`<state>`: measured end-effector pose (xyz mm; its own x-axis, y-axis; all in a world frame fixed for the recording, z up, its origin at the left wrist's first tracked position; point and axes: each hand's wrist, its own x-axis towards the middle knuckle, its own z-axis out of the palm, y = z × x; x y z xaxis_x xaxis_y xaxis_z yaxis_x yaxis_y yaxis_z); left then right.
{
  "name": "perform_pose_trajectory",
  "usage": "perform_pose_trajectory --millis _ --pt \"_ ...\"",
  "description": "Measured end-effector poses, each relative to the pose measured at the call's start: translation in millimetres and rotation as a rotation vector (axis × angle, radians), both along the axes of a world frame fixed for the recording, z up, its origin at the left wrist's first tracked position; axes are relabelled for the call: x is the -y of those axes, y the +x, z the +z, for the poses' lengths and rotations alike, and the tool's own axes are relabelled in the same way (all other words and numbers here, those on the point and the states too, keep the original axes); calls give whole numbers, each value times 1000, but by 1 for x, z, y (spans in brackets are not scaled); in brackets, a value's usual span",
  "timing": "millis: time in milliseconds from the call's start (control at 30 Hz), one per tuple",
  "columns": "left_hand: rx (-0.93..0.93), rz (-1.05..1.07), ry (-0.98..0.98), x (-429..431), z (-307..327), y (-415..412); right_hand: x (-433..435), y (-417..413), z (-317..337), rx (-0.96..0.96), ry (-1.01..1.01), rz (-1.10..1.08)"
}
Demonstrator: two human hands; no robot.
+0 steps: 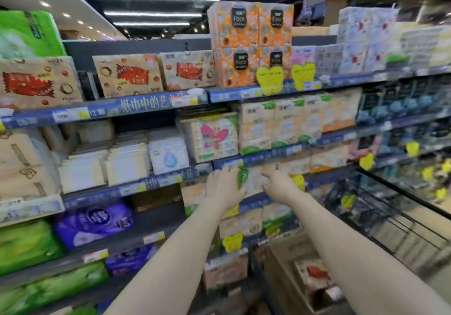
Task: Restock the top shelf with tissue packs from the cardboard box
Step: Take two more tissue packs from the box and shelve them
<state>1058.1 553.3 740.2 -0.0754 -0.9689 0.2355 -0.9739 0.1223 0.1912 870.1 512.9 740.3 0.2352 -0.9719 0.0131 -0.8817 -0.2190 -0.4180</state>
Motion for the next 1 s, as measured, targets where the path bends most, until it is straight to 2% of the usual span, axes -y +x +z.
perform_pose_trajectory --millis 267,567,767,1000 --pt "-18 -89 246 -24 -93 -105 -37 -112 -119 -44 192 -93" --pt "31 -90 503 -10 -190 -252 -25 -278 -239 -32 477 -199" --pt "41 22 653 5 -239 -316 -7 -361 -276 -13 531 -232" --pt "7 109 744 39 -281 -355 35 -396 -313 27 604 -243"
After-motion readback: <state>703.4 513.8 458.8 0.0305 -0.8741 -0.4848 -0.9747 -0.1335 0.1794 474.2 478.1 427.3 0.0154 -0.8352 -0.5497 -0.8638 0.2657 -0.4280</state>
